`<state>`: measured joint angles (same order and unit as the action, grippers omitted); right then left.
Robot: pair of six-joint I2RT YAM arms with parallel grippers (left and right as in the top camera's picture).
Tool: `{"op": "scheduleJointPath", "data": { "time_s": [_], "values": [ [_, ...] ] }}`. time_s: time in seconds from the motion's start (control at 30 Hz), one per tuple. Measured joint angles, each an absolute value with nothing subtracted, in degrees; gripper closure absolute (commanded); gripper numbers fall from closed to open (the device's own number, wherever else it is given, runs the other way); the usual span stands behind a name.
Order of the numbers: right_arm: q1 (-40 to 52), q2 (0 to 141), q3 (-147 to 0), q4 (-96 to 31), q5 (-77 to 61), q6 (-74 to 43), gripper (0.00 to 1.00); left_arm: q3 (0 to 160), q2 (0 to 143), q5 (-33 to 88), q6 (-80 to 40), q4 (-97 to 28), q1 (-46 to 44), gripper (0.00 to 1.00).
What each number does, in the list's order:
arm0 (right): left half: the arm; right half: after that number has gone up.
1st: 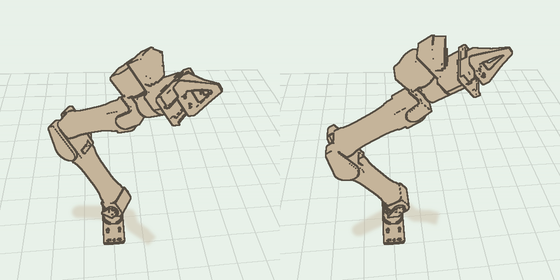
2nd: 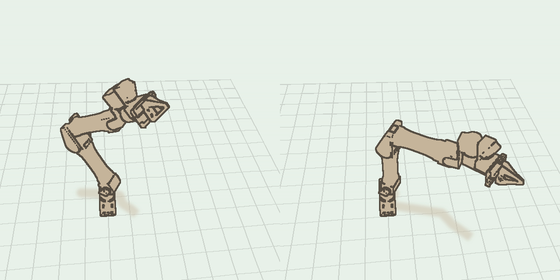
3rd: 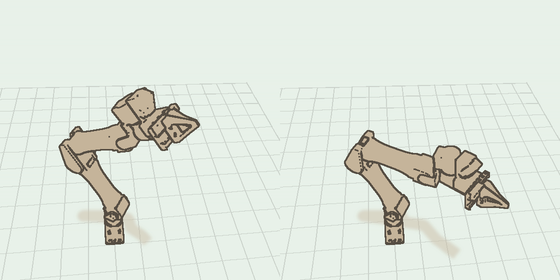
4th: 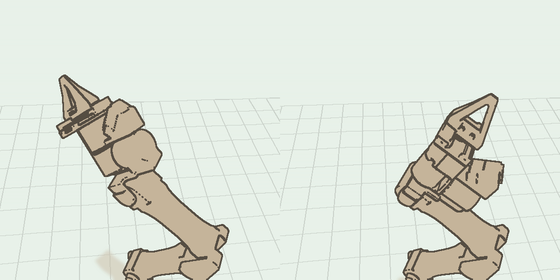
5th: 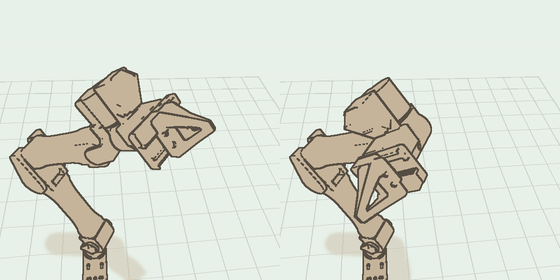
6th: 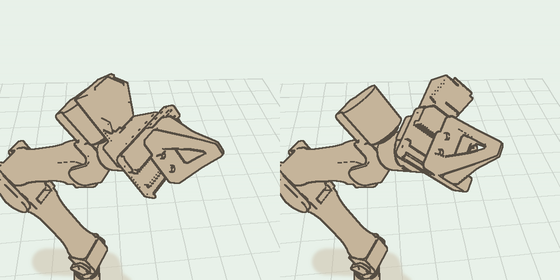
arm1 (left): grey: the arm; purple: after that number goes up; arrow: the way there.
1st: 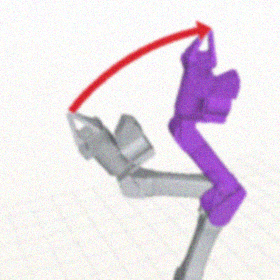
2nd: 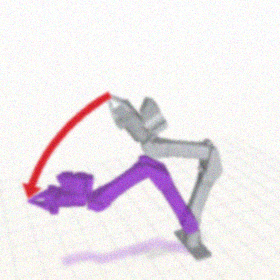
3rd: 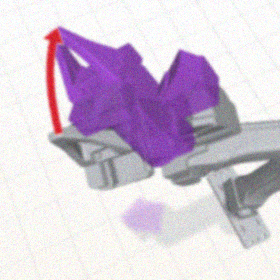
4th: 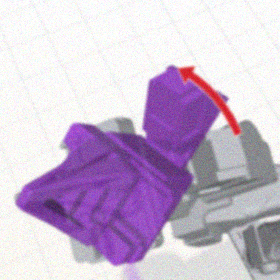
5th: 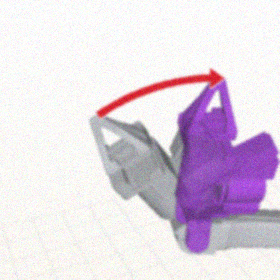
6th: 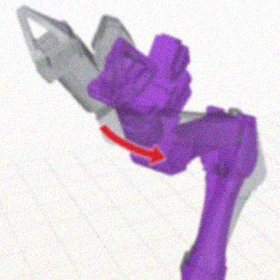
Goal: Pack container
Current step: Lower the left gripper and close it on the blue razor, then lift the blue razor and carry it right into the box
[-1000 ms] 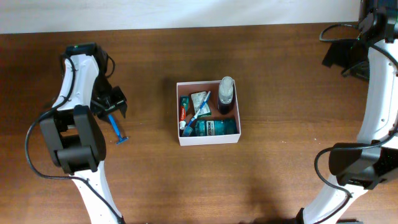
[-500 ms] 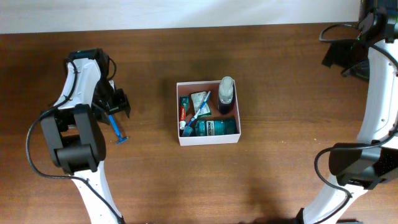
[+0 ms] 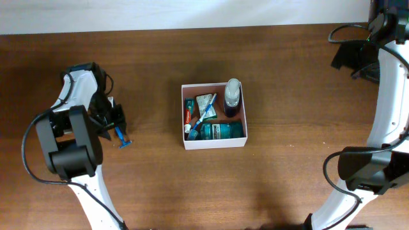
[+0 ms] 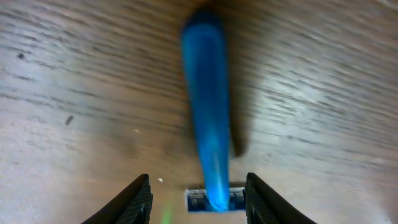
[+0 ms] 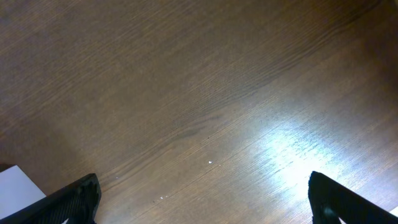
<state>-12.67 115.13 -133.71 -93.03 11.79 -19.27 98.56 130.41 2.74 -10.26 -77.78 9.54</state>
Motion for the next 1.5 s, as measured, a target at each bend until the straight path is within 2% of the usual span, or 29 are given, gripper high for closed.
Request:
{"op": "scheduleJointPath", "data": {
  "time_s": [0.23,0.33,0.7,0.97,1.13,1.5],
  "values": [
    [-12.67,115.13,-133.71,-93.03,11.79,-19.25,0.02,96.77,130.39,3.05,-10.04,-75.55,9.82,0.52],
    [-12.67,115.13,-133.71,-93.03,11.81,-19.27,0.02,96.57,130.26,3.46,-10.22,-75.18,9.85,0.65],
    [-12.67,115.13,-133.71,-93.03,11.79,-19.25,0.02,96.51,129.95,3.49,-10.04,-73.87,9.82,0.84],
    [-12.67,115.13,-133.71,-93.03,11.79,-19.25,0.02,96.51,129.54,3.64,-10.04,-71.92,9.82,0.90],
    [-12.67,115.13,-133.71,-93.03,11.79,-19.27,0.02,96.51,129.32,3.66,-10.07,-70.91,9.80,0.98],
    [-12.67,115.13,-133.71,-93.06,11.81,-19.25,0.02,103.55,130.19,3.64,-10.04,-71.55,7.07,0.98]
  ]
}}
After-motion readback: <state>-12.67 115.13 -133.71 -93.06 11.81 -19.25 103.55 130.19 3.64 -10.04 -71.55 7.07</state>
